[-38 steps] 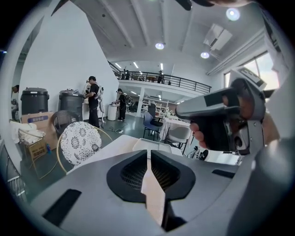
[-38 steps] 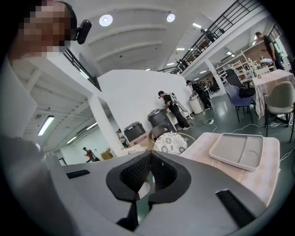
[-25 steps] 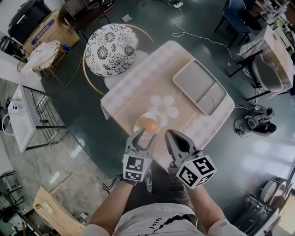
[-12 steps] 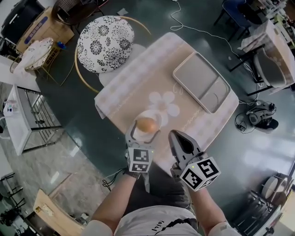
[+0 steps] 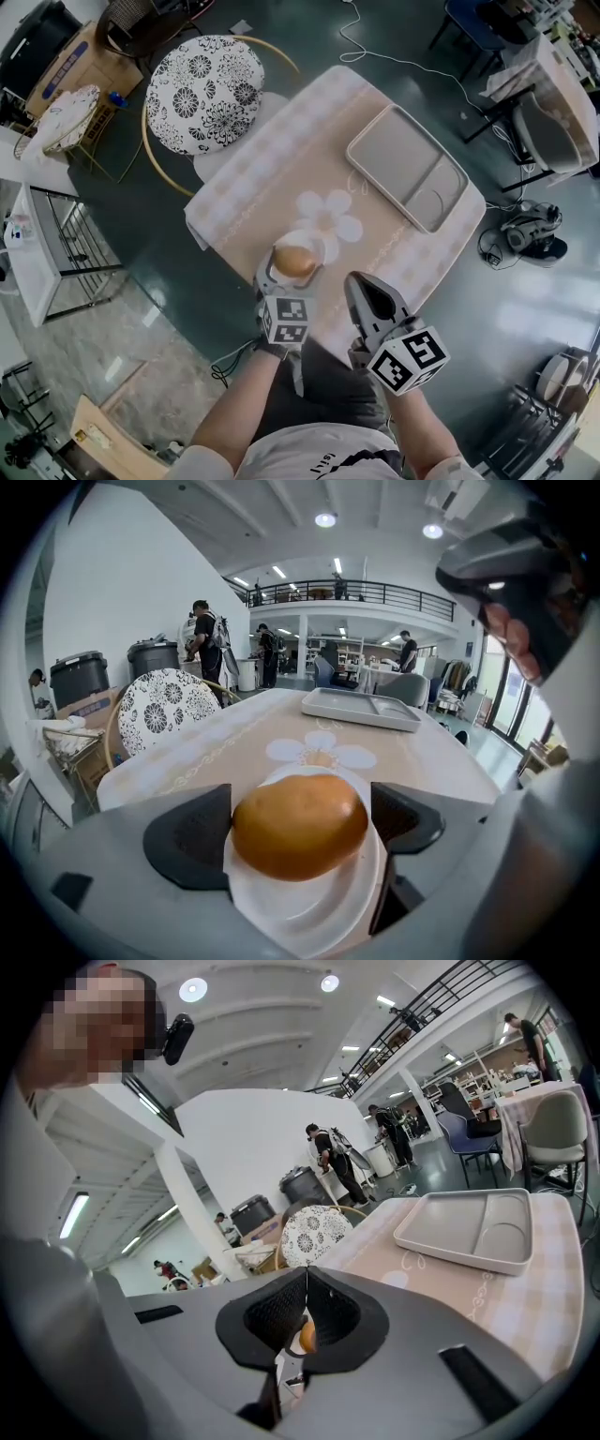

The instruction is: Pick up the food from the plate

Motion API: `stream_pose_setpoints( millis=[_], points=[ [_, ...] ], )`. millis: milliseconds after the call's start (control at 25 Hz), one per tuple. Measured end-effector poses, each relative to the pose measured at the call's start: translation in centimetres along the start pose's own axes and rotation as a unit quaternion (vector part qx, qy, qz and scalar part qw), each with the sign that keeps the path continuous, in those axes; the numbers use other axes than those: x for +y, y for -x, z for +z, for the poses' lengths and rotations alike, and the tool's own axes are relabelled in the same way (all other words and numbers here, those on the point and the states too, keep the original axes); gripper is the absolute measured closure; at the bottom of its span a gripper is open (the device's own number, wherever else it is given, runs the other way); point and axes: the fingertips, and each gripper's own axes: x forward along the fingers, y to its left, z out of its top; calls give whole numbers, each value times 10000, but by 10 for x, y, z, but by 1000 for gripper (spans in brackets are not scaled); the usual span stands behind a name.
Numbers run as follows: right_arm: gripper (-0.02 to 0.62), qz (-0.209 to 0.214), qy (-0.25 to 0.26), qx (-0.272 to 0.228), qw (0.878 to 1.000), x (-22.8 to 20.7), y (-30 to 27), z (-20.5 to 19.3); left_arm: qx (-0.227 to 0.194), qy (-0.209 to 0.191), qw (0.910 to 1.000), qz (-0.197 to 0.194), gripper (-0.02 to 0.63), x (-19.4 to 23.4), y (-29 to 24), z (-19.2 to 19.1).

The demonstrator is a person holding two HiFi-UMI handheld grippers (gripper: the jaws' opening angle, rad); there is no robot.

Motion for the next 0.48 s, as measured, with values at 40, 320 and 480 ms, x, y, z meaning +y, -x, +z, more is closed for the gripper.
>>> stream_pose_setpoints(
  millis=[40, 320, 480],
  points=[
    [580, -4, 2, -1, 10000, -1, 0, 0, 41, 3, 10000, 20, 166, 1, -2, -3],
    [580, -55, -14, 14, 10000, -6, 3, -2, 104, 55, 9999, 46, 167, 5, -7, -8],
    [580, -69, -11, 30, 10000, -5, 5, 0, -1, 80, 10000, 1, 167, 4, 2, 3]
  ],
)
